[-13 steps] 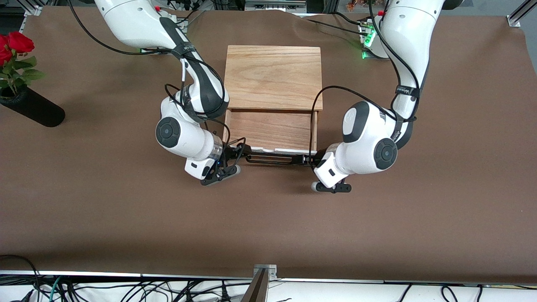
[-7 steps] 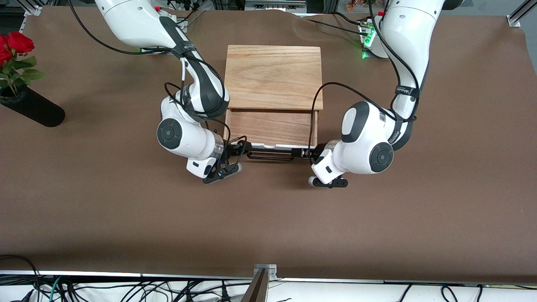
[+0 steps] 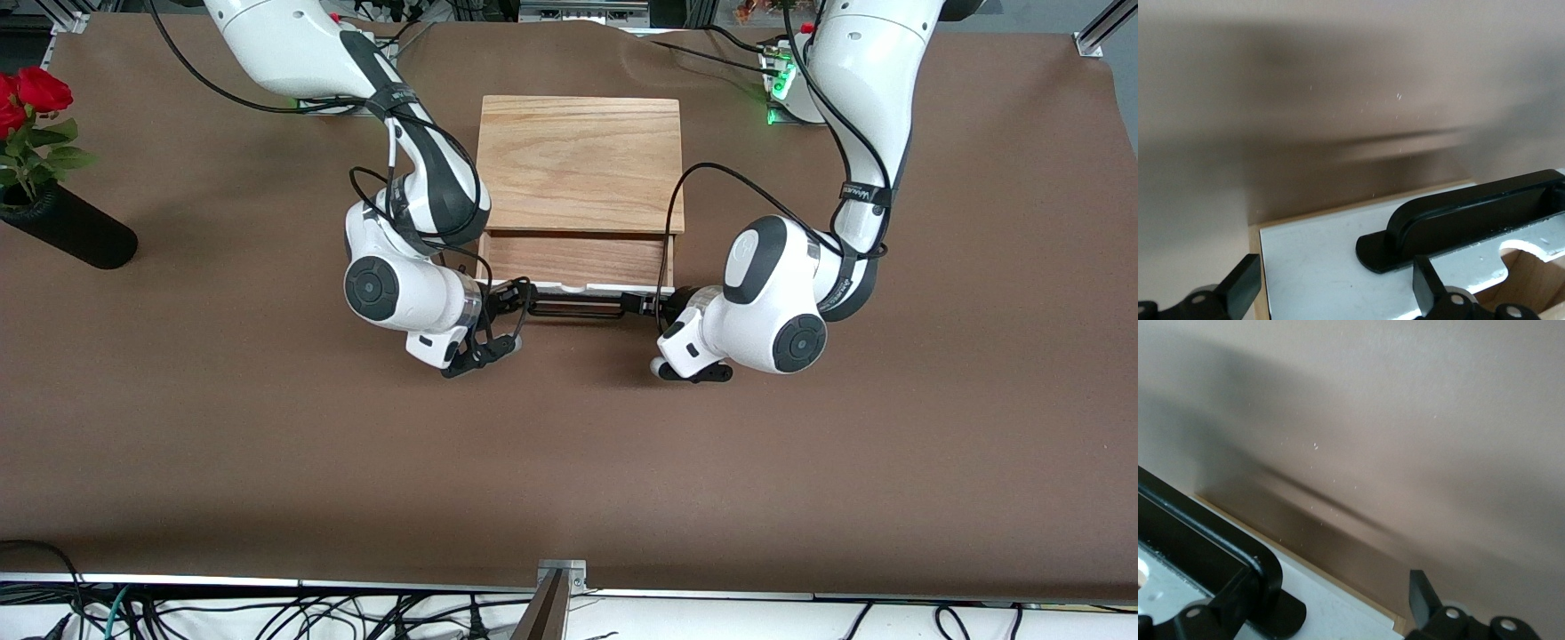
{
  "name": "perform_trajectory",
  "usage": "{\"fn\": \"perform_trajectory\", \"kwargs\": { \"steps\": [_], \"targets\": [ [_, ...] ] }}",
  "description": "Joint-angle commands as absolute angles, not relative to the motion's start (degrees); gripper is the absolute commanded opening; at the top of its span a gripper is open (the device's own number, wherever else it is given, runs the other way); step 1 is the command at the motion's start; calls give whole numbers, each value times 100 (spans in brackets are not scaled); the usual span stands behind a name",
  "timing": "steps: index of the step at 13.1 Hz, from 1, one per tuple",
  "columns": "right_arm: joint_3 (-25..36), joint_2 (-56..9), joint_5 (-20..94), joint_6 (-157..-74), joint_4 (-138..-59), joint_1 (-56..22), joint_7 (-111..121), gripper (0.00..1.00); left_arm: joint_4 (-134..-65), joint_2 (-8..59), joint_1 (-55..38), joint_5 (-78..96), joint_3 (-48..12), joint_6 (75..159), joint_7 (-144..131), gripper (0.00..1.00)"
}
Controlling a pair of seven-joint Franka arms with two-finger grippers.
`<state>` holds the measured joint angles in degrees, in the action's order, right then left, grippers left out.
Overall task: Close drawer with both arms simultaneously
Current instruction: 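Push the white drawer into the wooden box with both grippers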
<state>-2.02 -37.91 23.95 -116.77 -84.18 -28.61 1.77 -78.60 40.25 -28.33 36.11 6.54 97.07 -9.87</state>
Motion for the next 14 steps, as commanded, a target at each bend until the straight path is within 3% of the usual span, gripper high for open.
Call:
{"fn": "perform_trajectory", "kwargs": {
  "steps": [1, 14],
  "targets": [
    [-185, -3753, 2417, -11181, -8508, -2927, 211, 100, -7963, 3911, -2795, 3648, 650, 9238, -993, 100],
    [-229, -3823, 2426, -9423, -8517, -2909, 255, 100, -8077, 3814, -2865, 3270, 536, 8543, -1345, 100]
  ]
}}
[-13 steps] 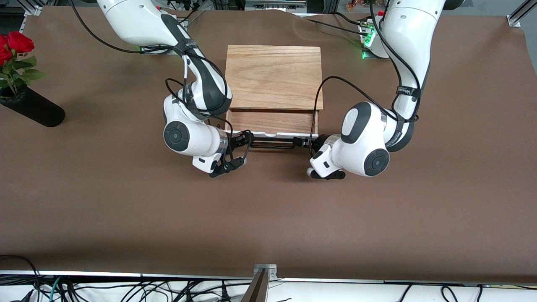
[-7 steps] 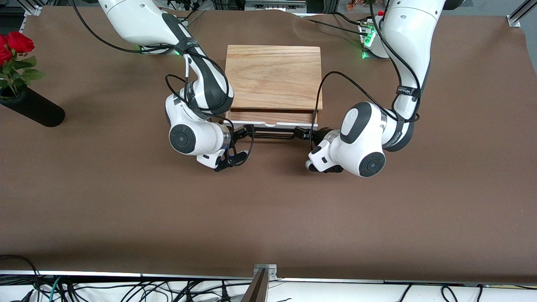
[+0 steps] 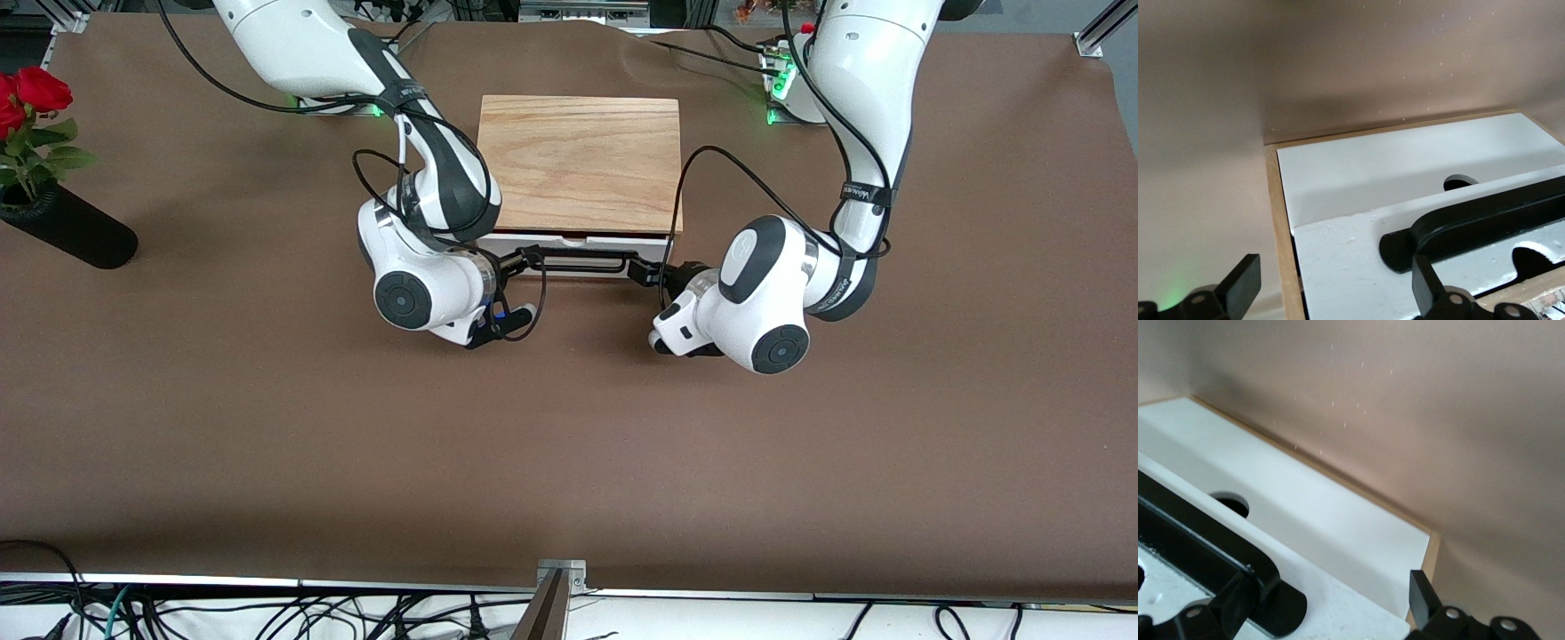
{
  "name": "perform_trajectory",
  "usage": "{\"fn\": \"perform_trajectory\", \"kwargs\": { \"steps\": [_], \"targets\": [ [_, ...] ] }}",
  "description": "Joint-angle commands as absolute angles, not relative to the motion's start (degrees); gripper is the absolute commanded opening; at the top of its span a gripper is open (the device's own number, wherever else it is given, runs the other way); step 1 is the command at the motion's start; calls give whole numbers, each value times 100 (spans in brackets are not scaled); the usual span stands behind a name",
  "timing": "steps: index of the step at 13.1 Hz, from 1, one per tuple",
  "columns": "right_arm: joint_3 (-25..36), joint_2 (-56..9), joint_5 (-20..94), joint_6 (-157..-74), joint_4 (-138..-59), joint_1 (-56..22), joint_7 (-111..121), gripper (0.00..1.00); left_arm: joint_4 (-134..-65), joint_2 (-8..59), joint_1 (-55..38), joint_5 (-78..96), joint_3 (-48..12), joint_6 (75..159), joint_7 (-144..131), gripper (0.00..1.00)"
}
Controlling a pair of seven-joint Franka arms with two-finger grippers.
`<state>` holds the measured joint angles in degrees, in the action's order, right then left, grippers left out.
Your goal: Close drawer with both arms simultaneously
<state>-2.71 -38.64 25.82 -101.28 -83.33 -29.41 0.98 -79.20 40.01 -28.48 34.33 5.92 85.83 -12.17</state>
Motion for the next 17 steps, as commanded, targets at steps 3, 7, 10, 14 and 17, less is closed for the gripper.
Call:
{"fn": "perform_trajectory", "kwargs": {
  "steps": [3, 7, 10, 14, 17],
  "targets": [
    [-229, -3832, 2504, -9247, -8517, -2900, 255, 100, -8287, 3675, -2865, 3270, 493, 8525, -1345, 100],
    [-211, -3876, 2619, -9334, -8482, -2830, 421, 100, -8429, 3647, -2830, 3278, 448, 8525, -1345, 100],
    [-158, -3876, 2610, -9527, -8000, -2681, 457, 100, -8201, 3481, -2507, 3287, 545, 8543, -1310, 100],
    [-132, -3824, 2541, -9536, -7560, -2435, 667, 100, -8174, 2718, -1970, 3148, 835, 8596, -1013, 100],
    [306, -3815, 2408, -9475, -6849, -2435, 721, 100, -8226, 1779, -1942, 1744, 835, 8578, -256, 100]
  ]
}}
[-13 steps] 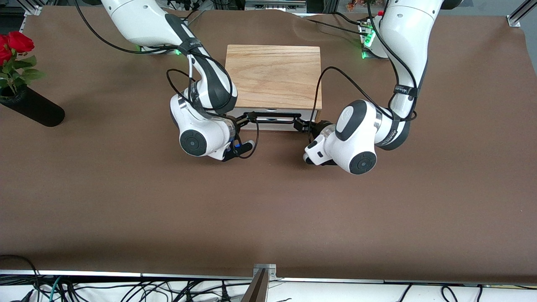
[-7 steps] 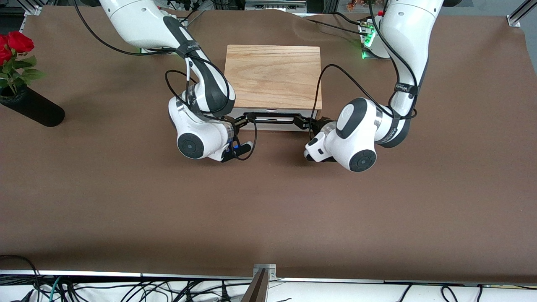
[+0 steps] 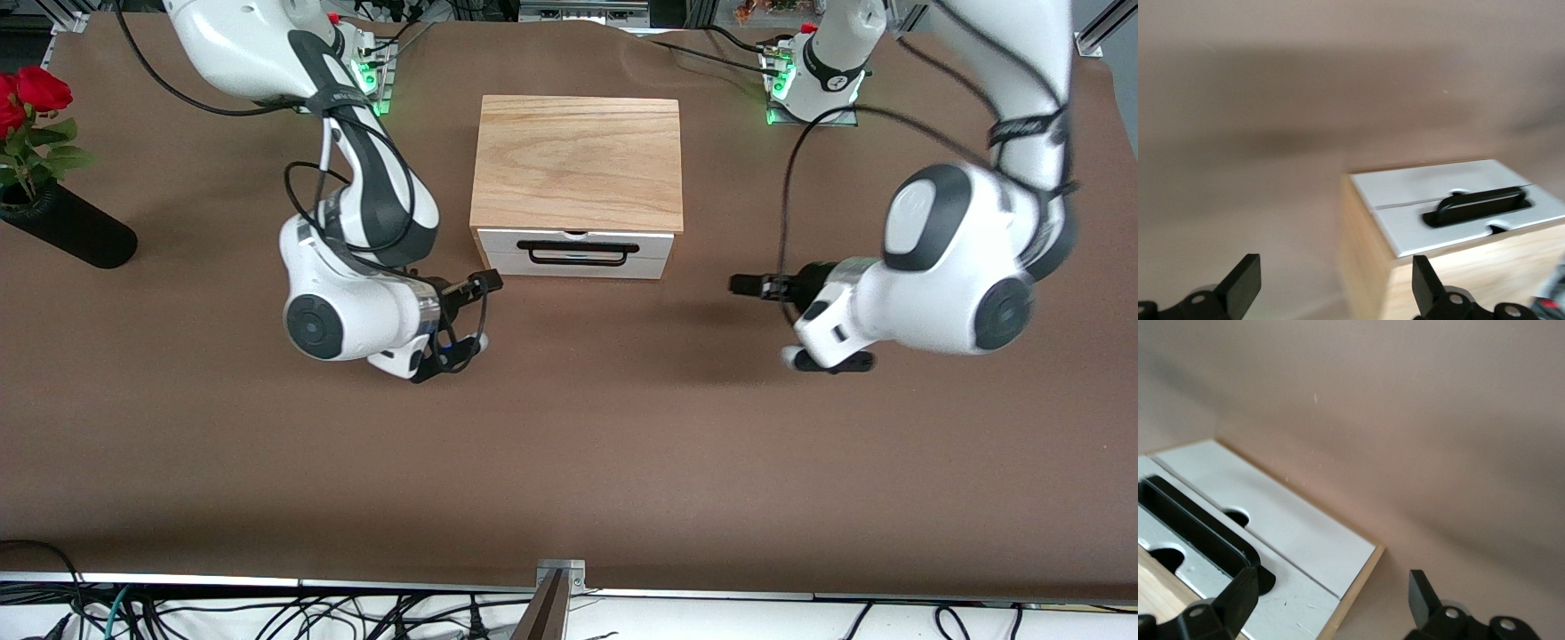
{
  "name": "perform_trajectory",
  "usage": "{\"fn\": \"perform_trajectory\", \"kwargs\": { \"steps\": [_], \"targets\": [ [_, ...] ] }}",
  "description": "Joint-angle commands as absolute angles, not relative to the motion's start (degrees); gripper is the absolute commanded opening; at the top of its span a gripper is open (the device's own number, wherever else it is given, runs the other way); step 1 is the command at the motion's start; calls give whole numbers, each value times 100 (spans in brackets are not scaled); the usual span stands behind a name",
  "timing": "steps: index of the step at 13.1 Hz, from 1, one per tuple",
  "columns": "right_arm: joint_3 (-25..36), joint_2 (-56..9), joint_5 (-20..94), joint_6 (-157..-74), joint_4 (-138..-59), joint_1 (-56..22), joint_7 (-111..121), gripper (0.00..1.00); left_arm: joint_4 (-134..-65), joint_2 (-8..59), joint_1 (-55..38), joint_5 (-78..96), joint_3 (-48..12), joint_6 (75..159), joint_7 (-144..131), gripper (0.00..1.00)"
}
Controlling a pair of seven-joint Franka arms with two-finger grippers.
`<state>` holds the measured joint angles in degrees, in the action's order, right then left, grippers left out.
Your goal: Close drawer with both arms simultaneously
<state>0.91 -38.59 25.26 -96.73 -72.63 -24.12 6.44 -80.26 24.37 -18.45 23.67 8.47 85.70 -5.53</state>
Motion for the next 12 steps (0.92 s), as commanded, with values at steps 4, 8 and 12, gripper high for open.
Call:
{"fn": "perform_trajectory", "kwargs": {
  "steps": [4, 8, 12],
  "targets": [
    [1106, -3779, 2426, -9264, -6417, -2426, 738, 100, -8385, 784, -1899, 425, 826, 8491, -290, 100],
    [1186, -3560, 2435, -9272, -6171, -2049, 738, 100, -8569, 308, -1679, -25, 852, 8200, -325, 100],
    [1283, -3208, 2373, -8923, -6152, -1513, 712, 100, -8648, 264, -1565, -71, 1062, 8209, -343, 100]
  ]
}}
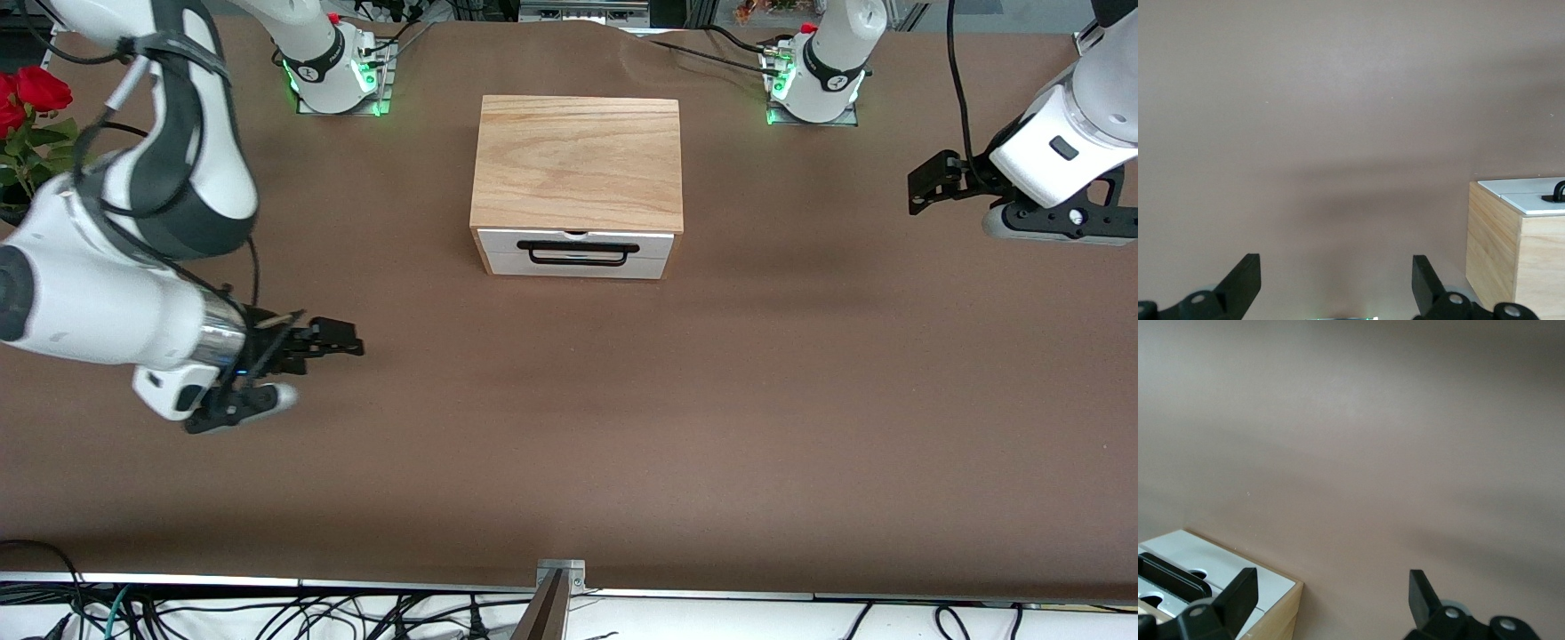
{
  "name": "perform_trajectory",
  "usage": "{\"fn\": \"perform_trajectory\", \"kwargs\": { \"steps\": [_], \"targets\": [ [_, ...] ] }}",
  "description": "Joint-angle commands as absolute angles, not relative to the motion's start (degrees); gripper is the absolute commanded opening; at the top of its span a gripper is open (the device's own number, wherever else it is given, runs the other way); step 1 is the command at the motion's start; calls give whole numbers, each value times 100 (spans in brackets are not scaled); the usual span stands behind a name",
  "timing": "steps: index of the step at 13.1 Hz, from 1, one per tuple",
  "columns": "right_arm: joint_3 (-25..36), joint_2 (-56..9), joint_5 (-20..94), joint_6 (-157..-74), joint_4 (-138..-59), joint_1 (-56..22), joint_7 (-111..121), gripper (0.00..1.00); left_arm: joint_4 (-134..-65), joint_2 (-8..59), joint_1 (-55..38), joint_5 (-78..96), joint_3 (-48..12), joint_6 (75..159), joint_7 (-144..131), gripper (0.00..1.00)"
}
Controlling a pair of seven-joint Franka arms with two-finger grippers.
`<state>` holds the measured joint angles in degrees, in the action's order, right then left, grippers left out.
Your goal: Close drawer with both arms simultaneously
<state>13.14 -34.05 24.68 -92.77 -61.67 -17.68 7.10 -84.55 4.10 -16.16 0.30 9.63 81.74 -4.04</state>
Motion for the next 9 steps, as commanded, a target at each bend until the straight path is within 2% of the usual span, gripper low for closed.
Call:
{"fn": "perform_trajectory", "kwargs": {
  "steps": [1, 5, 8, 9],
  "targets": [
    [1353, -3182, 2216, -8799, -6152, -1486, 712, 100, -8666, 255, -1547, -53, 1133, 8209, -343, 100],
    [1162, -2656, 1085, -8991, -6178, -1424, 703, 100, -8736, 211, -1450, -53, 1169, 8218, -334, 100],
    [30, -2006, -207, -9359, -6703, -679, 712, 100, -8824, 193, -1398, -44, 1169, 8288, -334, 100],
    [-113, -1760, -298, -9552, -6941, -520, 634, 100, -8903, 176, -1380, -44, 1169, 8384, -334, 100]
  ]
}}
